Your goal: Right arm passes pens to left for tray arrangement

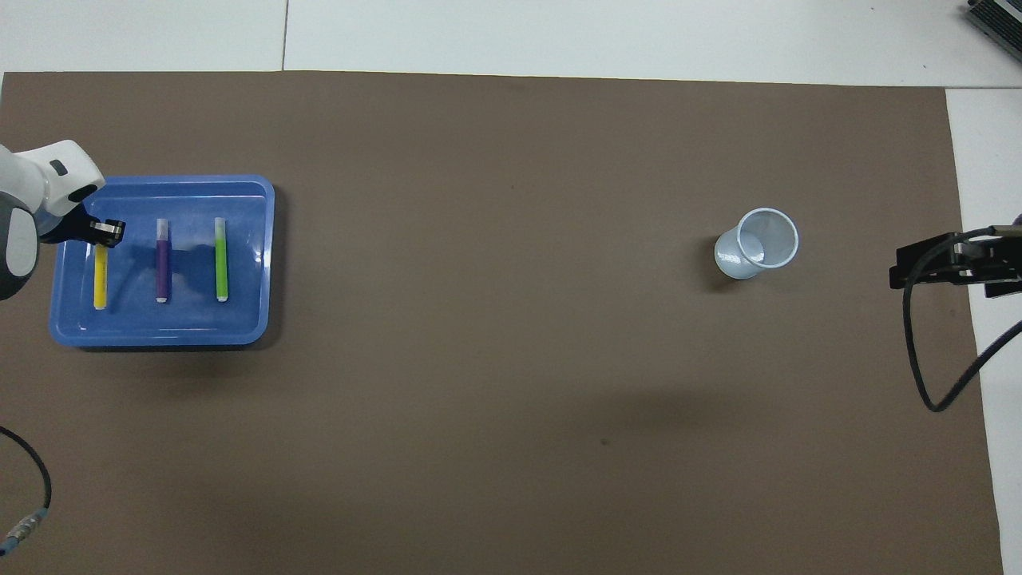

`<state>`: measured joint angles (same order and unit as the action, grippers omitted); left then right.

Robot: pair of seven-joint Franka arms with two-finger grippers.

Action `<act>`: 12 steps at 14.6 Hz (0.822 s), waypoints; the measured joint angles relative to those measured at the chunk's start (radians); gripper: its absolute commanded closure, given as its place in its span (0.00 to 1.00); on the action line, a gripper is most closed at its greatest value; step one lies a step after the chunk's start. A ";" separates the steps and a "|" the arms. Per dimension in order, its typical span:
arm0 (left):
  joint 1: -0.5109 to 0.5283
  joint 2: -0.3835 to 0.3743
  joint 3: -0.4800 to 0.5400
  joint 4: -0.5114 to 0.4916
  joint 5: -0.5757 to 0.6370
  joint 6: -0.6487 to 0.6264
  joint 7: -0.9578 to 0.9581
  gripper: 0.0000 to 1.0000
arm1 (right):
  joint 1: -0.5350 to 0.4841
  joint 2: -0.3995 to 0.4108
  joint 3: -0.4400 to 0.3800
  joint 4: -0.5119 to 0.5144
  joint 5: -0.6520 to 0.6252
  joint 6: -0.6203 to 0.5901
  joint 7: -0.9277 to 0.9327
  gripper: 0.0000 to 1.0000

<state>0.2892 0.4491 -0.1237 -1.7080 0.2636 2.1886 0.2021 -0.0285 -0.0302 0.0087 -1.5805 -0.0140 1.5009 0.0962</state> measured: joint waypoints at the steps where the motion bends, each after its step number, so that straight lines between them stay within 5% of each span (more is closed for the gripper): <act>1: 0.011 0.006 0.000 -0.001 0.000 0.024 0.000 1.00 | 0.000 0.000 0.000 0.000 0.000 0.000 0.000 0.00; 10: 0.042 0.012 -0.011 -0.072 0.000 0.163 -0.101 0.99 | 0.000 0.000 0.000 0.000 0.000 0.000 0.000 0.00; 11: 0.042 0.012 -0.012 -0.081 0.000 0.180 -0.114 0.93 | 0.000 0.000 0.000 0.000 0.000 0.000 0.000 0.00; 12: 0.042 0.012 -0.012 -0.088 0.000 0.194 -0.121 0.76 | 0.000 0.000 0.000 0.000 0.000 0.000 0.000 0.00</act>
<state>0.3316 0.4608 -0.1354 -1.7957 0.2637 2.3825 0.0815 -0.0285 -0.0302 0.0086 -1.5805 -0.0140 1.5009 0.0962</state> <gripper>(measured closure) 0.828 0.000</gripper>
